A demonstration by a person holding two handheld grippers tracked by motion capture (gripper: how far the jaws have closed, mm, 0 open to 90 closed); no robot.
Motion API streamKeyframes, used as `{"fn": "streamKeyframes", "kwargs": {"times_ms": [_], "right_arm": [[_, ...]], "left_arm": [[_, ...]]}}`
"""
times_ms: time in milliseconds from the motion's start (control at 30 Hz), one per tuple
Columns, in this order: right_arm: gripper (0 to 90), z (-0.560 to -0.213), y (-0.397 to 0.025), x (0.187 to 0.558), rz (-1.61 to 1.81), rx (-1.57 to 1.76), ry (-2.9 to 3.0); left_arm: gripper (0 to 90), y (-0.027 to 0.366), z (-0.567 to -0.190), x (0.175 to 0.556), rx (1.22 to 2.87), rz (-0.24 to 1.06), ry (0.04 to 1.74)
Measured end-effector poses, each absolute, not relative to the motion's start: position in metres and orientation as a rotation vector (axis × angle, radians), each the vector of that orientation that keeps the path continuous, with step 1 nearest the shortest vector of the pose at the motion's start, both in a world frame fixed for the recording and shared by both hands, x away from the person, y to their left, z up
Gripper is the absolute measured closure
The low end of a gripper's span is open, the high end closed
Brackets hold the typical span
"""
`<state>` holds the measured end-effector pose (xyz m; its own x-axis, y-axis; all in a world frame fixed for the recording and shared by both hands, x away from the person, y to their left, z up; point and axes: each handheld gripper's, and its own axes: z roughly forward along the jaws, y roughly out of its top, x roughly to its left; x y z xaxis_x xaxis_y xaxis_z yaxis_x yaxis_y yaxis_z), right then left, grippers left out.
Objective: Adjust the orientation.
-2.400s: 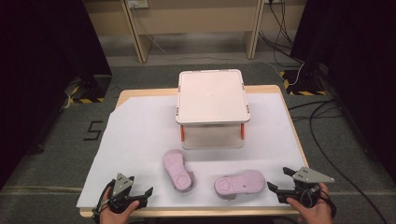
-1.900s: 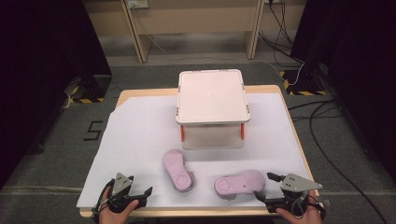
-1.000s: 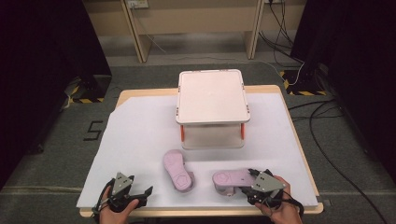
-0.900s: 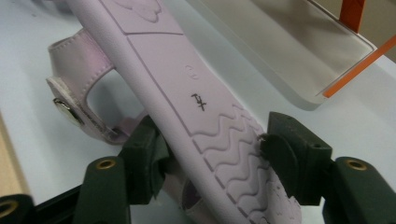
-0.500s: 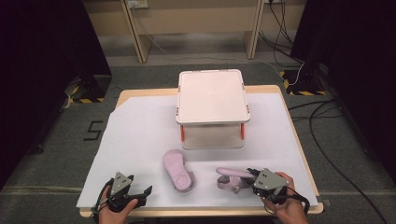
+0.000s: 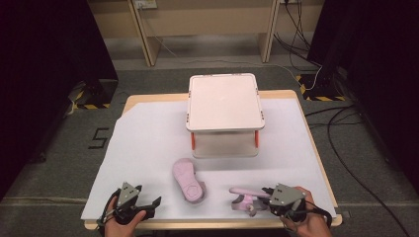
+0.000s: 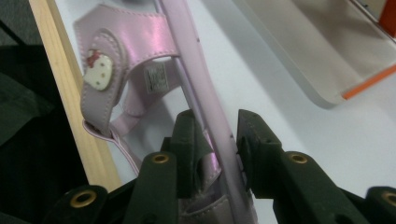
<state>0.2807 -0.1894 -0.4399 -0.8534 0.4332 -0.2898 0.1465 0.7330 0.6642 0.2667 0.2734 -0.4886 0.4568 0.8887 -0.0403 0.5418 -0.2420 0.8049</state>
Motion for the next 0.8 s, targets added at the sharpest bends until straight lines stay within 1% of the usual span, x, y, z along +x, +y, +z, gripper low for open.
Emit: {"fn": "streamKeyframes", "kwargs": {"times_ms": [100, 200, 333, 433, 467, 500, 567, 600, 733, 800], "right_arm": [[67.8, -0.444, -0.178, 0.292, 0.889, 0.423, 2.500], [66.2, -0.445, -0.175, 0.304, 0.901, 0.449, 2.486], [64.6, -0.446, -0.173, 0.316, 0.938, 0.521, 2.474], [58.0, -0.444, -0.176, 0.326, 0.969, 0.582, 2.425], [57.5, -0.445, -0.177, 0.330, 0.970, 0.607, 2.426], [60.6, -0.447, -0.178, 0.333, 0.982, 0.617, 2.426], [56.6, -0.449, -0.180, 0.338, 0.989, 0.656, 2.393], [57.0, -0.449, -0.182, 0.341, 1.010, 0.673, 2.404], [54.8, -0.445, -0.189, 0.343, 1.033, 0.731, 2.353], [50.5, -0.440, -0.192, 0.341, 1.052, 0.756, 2.322]], "left_arm": [[15.7, 0.273, -0.489, 0.266, 1.923, 0.554, 1.198], [15.7, 0.274, -0.489, 0.266, 1.916, 0.557, 1.200], [15.8, 0.274, -0.489, 0.266, 1.916, 0.554, 1.199], [15.7, 0.274, -0.489, 0.267, 1.916, 0.555, 1.198], [15.7, 0.274, -0.489, 0.267, 1.916, 0.551, 1.199], [15.8, 0.274, -0.489, 0.266, 1.914, 0.551, 1.200], [15.7, 0.274, -0.488, 0.266, 1.915, 0.557, 1.197], [15.7, 0.274, -0.488, 0.267, 1.913, 0.556, 1.196], [15.7, 0.275, -0.488, 0.267, 1.911, 0.555, 1.197], [15.7, 0.275, -0.488, 0.266, 1.911, 0.553, 1.195]]}}
